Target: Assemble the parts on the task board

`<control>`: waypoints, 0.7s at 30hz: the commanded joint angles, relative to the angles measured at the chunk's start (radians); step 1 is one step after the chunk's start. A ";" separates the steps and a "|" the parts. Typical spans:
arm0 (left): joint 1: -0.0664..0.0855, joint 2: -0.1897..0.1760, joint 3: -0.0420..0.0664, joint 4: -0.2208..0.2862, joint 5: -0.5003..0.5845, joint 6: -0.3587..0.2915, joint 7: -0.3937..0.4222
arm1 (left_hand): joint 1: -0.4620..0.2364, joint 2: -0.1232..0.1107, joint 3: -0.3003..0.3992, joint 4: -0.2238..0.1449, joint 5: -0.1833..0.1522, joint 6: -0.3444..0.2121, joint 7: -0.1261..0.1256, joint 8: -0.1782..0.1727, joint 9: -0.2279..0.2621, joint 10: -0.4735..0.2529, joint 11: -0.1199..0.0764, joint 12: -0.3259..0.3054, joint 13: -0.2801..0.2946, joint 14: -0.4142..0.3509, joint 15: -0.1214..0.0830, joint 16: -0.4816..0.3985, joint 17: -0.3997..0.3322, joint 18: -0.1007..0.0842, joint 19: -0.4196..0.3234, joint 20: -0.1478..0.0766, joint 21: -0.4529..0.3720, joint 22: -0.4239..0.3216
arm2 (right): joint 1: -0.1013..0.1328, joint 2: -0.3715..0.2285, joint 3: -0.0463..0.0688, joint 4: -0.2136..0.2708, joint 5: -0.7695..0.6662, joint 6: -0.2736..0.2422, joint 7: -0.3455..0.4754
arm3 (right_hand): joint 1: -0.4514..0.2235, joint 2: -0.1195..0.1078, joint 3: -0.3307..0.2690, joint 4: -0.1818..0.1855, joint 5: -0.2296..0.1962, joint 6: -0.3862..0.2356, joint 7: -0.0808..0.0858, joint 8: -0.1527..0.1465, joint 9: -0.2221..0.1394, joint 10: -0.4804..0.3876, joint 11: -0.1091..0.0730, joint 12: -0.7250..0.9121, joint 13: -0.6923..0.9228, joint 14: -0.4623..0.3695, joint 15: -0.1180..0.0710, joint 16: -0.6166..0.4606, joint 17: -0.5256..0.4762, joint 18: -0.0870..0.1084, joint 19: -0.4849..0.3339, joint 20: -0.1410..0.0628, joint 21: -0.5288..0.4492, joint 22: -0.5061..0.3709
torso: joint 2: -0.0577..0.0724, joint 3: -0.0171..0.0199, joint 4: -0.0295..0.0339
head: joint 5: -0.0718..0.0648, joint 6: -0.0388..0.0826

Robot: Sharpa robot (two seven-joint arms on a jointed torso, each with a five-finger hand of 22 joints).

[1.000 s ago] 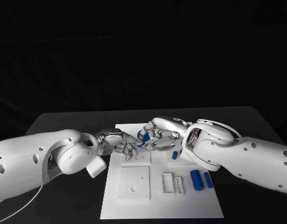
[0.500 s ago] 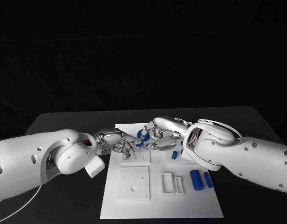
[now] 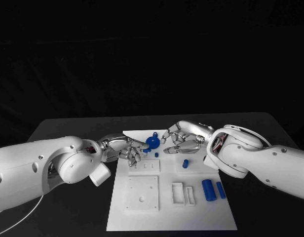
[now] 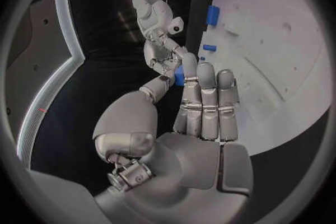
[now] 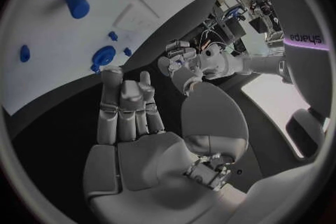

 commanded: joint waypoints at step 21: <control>-0.001 -0.002 0.000 -0.002 0.053 0.002 0.025 | -0.018 0.006 0.009 0.005 -0.002 0.051 -0.046 0.001 0.012 0.003 -0.002 0.010 0.010 -0.002 -0.008 0.014 0.003 0.001 0.007 -0.069 0.013 -0.001 | 0.000 -0.015 0.001 -0.018 0.093 -0.019 0.024 | 0.003 0.014 -0.012 -0.002 0.061 -0.030 0.024 -0.004 -0.003 -0.002 0.004 -0.005 -0.006 0.003 0.009 -0.006 -0.001 0.037 -0.003 0.001 -0.007 0.011 | 0.000 0.0000 -0.0001 | 0.001 -0.007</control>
